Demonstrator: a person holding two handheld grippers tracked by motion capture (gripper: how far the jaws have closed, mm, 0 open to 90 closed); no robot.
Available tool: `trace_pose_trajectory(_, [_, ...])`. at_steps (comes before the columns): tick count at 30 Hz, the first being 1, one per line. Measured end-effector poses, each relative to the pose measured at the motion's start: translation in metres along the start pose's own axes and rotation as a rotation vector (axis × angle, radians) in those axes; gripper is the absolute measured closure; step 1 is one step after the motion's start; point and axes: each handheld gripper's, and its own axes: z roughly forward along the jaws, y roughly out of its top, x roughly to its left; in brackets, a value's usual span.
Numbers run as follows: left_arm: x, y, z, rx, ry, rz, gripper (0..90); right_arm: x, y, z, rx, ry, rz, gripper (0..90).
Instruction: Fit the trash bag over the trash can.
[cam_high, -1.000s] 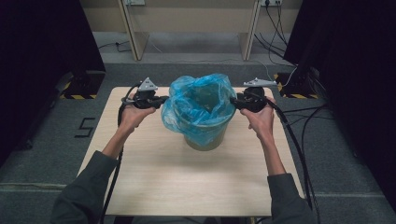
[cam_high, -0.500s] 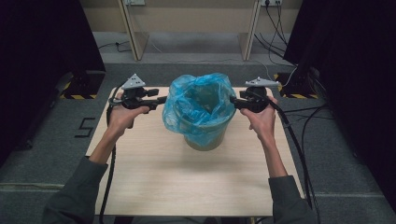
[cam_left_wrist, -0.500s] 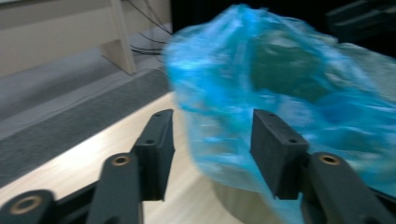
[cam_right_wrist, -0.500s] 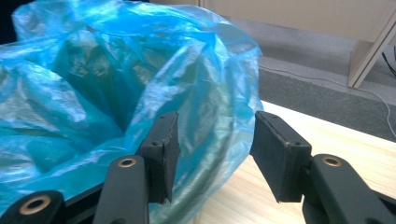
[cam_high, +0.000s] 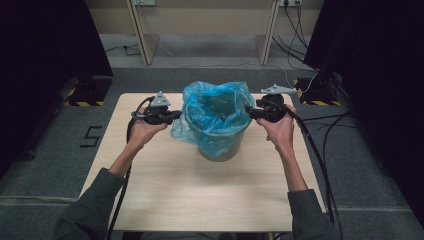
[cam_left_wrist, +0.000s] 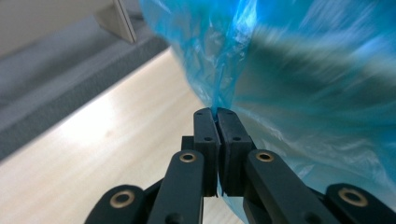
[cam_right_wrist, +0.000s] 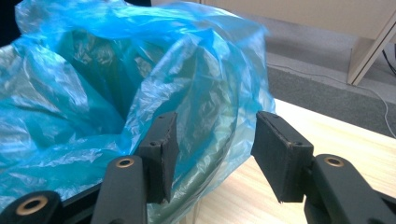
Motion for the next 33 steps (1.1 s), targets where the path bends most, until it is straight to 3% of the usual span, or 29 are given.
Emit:
trace_pose_trajectory(3, [0.001, -0.005, 0.002, -0.002, -0.012, -0.023, 83.3, 0.000, -0.002, 0.003, 0.008, 0.002, -0.003, 49.2])
trace_pose_trajectory(6, [-0.001, -0.002, -0.008, -0.031, -0.014, -0.043, 66.9, 0.000, -0.003, 0.002, 0.013, 0.001, 0.002, 47.3])
trace_pose_trajectory(9, [-0.003, 0.005, -0.021, -0.052, -0.012, -0.037, 58.6, 0.001, -0.001, -0.004, -0.010, 0.001, 0.015, 45.0])
trace_pose_trajectory(19, [-0.009, 0.021, -0.045, -0.104, -0.001, -0.021, 45.1, 0.020, -0.005, -0.018, -0.007, 0.000, -0.001, 36.9])
trace_pose_trajectory(22, [-0.010, 0.024, -0.048, -0.114, 0.004, -0.021, 44.3, 0.021, -0.006, -0.015, 0.010, 0.001, -0.009, 42.5])
trace_pose_trajectory(27, [-0.011, 0.028, -0.053, -0.133, 0.014, -0.023, 41.5, 0.013, -0.007, -0.008, 0.031, -0.012, -0.037, 59.9])
trace_pose_trajectory(33, [-0.015, 0.035, -0.058, -0.153, 0.015, -0.021, 39.8, -0.004, 0.001, 0.004, 0.020, 0.032, -0.003, 71.3])
